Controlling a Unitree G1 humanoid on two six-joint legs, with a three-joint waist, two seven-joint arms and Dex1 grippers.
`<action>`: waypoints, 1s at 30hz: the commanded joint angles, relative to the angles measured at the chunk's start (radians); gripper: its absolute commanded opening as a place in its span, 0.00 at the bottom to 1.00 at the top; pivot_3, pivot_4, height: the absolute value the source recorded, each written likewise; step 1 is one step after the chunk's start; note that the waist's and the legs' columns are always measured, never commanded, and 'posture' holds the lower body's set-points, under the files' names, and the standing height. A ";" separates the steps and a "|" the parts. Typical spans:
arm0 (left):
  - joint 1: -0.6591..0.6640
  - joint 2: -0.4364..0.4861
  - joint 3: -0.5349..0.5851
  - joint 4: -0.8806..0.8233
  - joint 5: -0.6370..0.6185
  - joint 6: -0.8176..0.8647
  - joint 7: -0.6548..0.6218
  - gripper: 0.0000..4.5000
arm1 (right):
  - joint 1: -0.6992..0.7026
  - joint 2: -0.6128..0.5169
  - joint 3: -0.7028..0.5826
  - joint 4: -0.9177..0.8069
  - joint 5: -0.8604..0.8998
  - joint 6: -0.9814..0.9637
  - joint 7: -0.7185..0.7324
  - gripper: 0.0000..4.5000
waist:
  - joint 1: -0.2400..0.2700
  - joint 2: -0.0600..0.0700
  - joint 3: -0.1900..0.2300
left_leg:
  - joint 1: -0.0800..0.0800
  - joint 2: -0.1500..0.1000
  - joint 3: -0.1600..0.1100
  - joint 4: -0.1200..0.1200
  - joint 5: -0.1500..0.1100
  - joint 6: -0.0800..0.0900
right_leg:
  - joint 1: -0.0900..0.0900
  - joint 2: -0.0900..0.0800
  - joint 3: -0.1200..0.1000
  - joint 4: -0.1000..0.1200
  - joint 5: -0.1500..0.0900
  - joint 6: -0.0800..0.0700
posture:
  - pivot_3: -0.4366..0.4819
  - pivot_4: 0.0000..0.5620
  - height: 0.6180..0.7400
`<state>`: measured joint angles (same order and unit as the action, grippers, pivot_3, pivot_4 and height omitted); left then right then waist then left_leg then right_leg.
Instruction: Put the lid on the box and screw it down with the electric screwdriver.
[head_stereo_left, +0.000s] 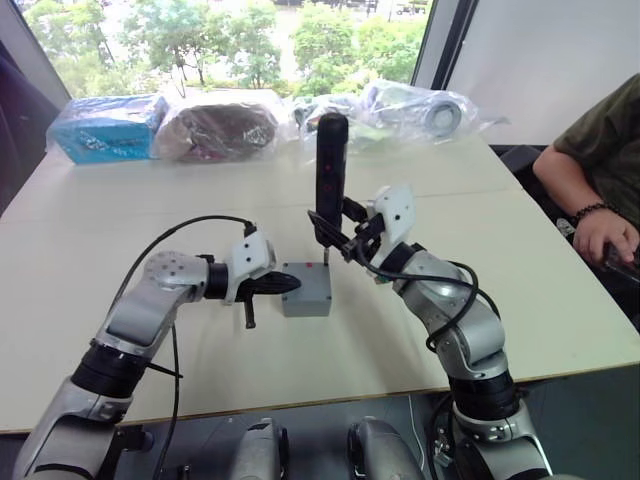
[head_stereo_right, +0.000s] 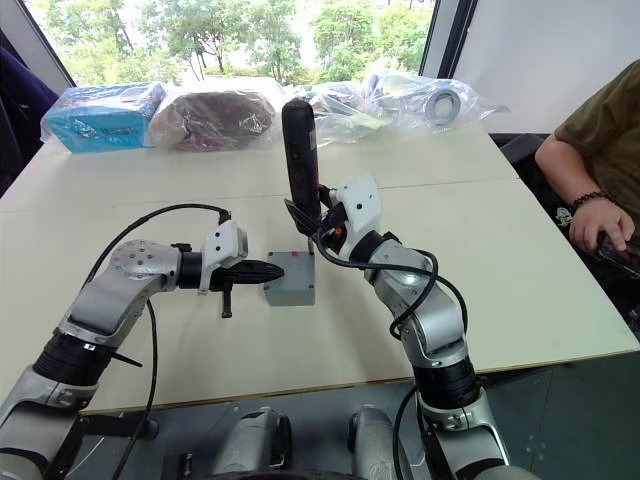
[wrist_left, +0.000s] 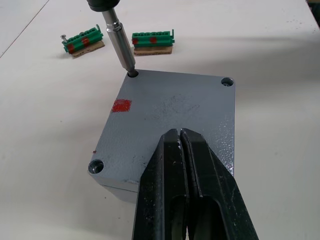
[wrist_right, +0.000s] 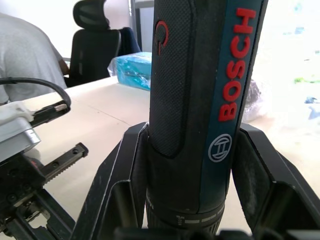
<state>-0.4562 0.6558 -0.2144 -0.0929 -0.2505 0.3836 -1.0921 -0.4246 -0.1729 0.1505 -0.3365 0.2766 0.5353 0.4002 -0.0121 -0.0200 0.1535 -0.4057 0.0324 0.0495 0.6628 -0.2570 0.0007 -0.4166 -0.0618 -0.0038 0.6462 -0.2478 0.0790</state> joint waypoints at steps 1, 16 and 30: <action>0.011 0.004 -0.009 0.014 0.016 -0.005 -0.005 0.00 | 0.065 -0.020 0.051 0.074 -0.022 0.087 0.000 0.41 | 0.000 0.000 -0.001 | 0.001 0.000 0.000 0.000 0.000 0.000 | 0.001 0.000 0.000 0.000 0.000 0.000 | 0.48 0.27 1.00; 0.008 -0.005 -0.002 0.010 0.006 -0.005 0.001 0.00 | -0.086 -0.013 -0.004 0.033 -0.031 0.069 -0.033 0.41 | 0.001 0.000 -0.001 | 0.012 0.001 0.000 -0.009 -0.001 0.001 | 0.009 -0.003 0.000 -0.004 -0.004 -0.004 | 0.48 0.27 1.00; 0.024 0.068 0.157 -0.208 -0.155 0.093 -0.012 0.00 | -0.558 -0.184 -0.392 0.074 0.243 0.793 -0.169 0.41 | -0.001 0.003 0.008 | -0.007 0.001 0.000 -0.011 0.000 0.000 | -0.013 -0.003 0.000 0.000 -0.002 0.000 | 0.48 0.27 1.00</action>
<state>-0.4295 0.7012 -0.1187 -0.2306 -0.3530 0.4562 -1.0995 -0.9361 -0.2947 -0.2134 -0.2904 0.5051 1.1813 0.2372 -0.0134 -0.0175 0.1615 -0.4127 0.0329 0.0496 0.6515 -0.2568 0.0004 -0.4291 -0.0645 -0.0037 0.6455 -0.2494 0.0789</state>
